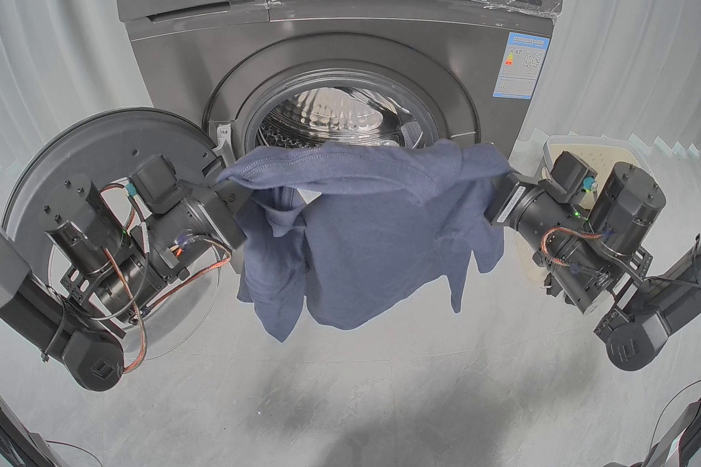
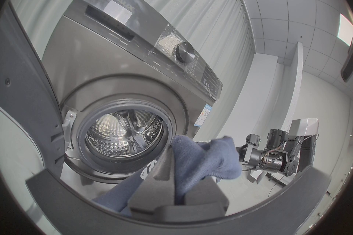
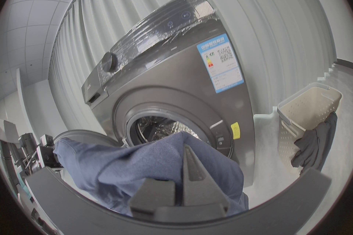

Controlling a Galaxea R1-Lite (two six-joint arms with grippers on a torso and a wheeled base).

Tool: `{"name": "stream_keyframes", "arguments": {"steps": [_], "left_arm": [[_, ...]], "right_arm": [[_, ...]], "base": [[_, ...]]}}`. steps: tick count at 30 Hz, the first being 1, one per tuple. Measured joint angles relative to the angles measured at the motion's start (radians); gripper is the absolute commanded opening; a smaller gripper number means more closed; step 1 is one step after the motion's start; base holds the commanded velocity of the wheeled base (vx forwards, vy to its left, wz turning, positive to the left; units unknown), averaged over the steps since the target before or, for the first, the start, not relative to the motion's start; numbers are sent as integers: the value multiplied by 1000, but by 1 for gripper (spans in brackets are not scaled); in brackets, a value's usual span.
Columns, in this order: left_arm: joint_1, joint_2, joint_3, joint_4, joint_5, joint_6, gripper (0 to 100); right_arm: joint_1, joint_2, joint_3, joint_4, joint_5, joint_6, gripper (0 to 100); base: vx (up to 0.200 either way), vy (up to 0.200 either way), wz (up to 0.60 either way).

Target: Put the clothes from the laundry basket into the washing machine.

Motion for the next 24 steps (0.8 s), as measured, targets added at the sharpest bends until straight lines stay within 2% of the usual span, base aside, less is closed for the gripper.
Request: {"name": "stream_keyframes", "arguments": {"steps": [4, 8, 9, 19, 24], "left_arm": [[-22, 21, 1, 0, 2, 30, 0], [-33, 36, -4, 0, 9, 49, 0], [-35, 39, -8, 0, 13, 51, 0], [-51, 56, -36, 0, 30, 56, 0], [-53, 58, -47, 1, 41, 56, 0]], "right_arm": [[18, 4, 38, -1, 23, 4, 0], [73, 24, 72, -29, 39, 9, 0], [85, 35, 80, -37, 40, 9, 100], [266, 178, 183, -50, 47, -5, 100], [322, 257, 224, -99, 52, -15, 100]], "base": [[0, 0, 0], [0, 0, 0], [0, 0, 0], [0, 0, 0], [0, 0, 0]]}}
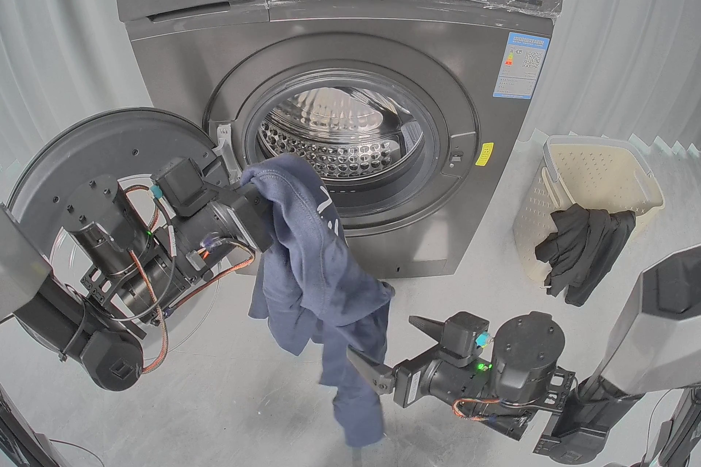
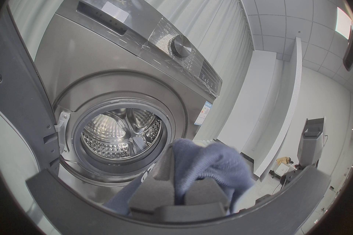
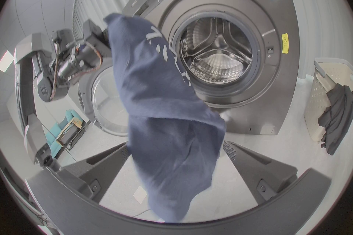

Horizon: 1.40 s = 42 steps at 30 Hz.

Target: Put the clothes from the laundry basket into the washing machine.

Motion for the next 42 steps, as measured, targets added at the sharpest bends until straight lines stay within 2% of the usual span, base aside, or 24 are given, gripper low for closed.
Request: {"name": "stream_keyframes", "arguments": {"steps": [9, 13, 18, 22, 30, 35, 42], "left_arm": [[-1, 0, -14, 0, 4, -1, 0], [-1, -2, -14, -2, 3, -2, 0], [-3, -4, -13, -2, 3, -3, 0], [-16, -7, -9, -2, 2, -3, 0], [-36, -14, -7, -2, 2, -1, 0], [-54, -26, -5, -2, 2, -1, 0], [-72, -42, -1, -2, 4, 0, 0]], "right_arm": [[4, 76, -23, -20, 0, -3, 100], [-48, 91, -72, -20, 0, -7, 100], [-122, 119, -164, -17, 3, -38, 100], [-151, 162, -248, -15, 25, -53, 100], [-131, 235, -294, -20, 72, -74, 100], [-101, 267, -324, -34, 76, -79, 100], [-80, 323, -422, -30, 73, -81, 100]], "base": [[0, 0, 0], [0, 0, 0], [0, 0, 0], [0, 0, 0], [0, 0, 0], [0, 0, 0], [0, 0, 0]]}}
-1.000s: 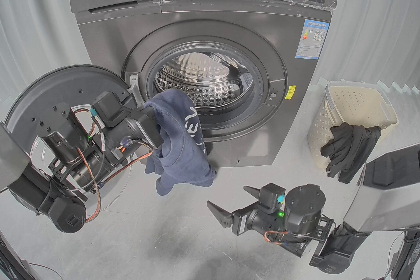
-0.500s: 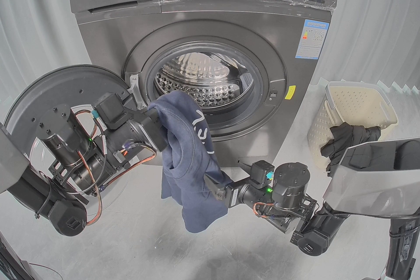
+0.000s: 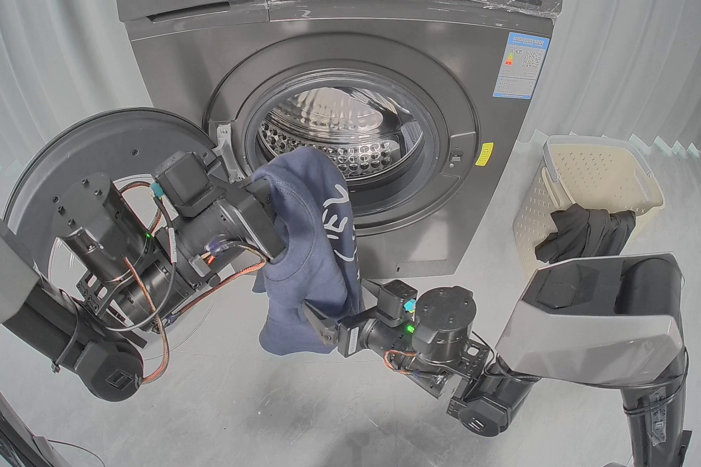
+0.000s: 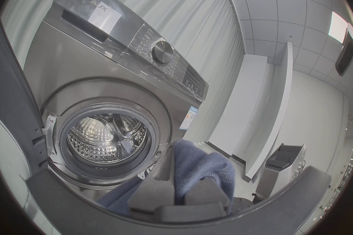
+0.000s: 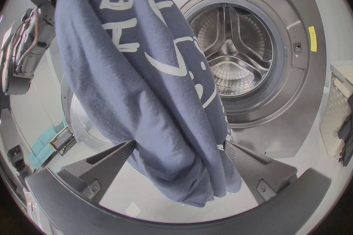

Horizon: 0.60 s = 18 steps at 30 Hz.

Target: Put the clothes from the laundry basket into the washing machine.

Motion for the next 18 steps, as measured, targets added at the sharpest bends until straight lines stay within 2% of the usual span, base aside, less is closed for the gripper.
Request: {"name": "stream_keyframes", "arguments": {"steps": [10, 13, 18], "left_arm": [[-6, -29, 1, 1, -7, 0, 0], [-6, -40, 1, 1, -11, -7, 0], [-7, -54, 0, 0, -13, -10, 0]], "right_arm": [[-20, 81, -179, 10, -13, 6, 100], [-21, 100, -210, 10, -13, 7, 100], [-23, 125, -234, 11, -41, 6, 100]], "base": [[0, 0, 0], [0, 0, 0], [0, 0, 0]]}}
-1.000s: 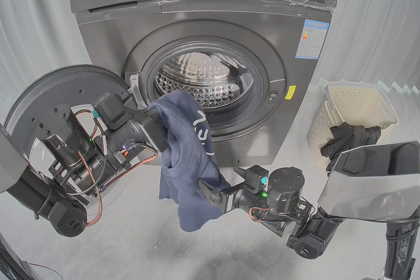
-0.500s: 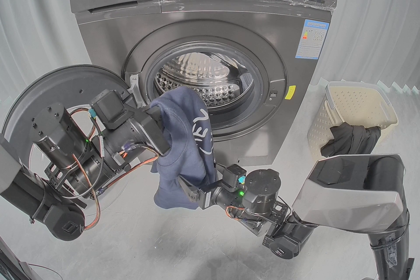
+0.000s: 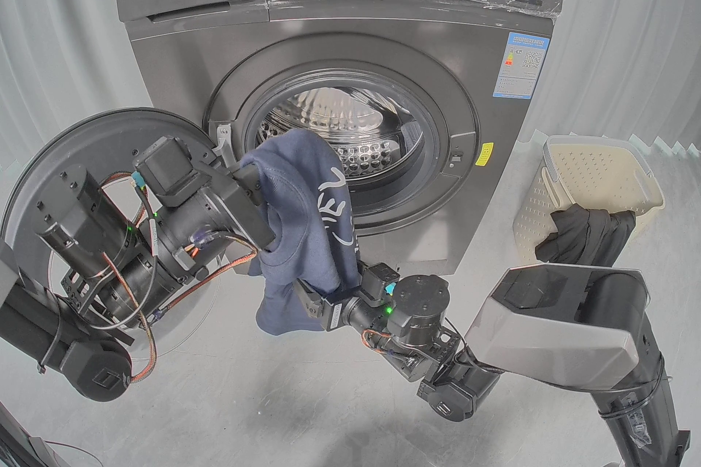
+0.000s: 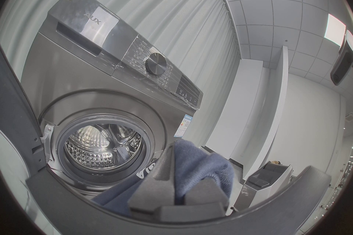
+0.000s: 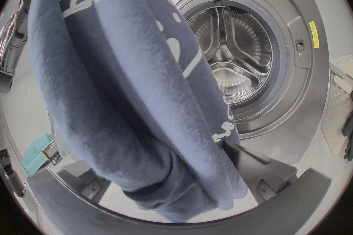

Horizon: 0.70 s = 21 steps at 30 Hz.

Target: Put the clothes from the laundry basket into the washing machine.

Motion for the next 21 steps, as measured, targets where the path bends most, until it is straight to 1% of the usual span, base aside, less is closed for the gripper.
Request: {"name": "stream_keyframes", "arguments": {"steps": [2, 3, 9, 12, 17, 21], "left_arm": [[0, -3, 0, 0, 0, -1, 0], [0, -4, 0, 0, 0, -2, 0], [4, -6, 0, 0, 0, -2, 0], [9, -4, 0, 1, 3, -2, 0], [18, 2, 1, 2, 9, -1, 0], [44, 17, 5, 1, 10, 9, 0]], "right_arm": [[-1, 4, -8, -2, -7, 0, 100], [-1, 7, -13, -3, -9, 0, 0], [-4, 8, -19, -14, -11, 2, 0], [-13, -6, -6, -16, -13, 3, 0], [-36, -64, 72, -15, -15, 4, 0], [-71, -129, 145, -12, -18, 8, 0]], "base": [[0, 0, 0], [0, 0, 0], [0, 0, 0], [0, 0, 0], [0, 0, 0], [0, 0, 0]]}}
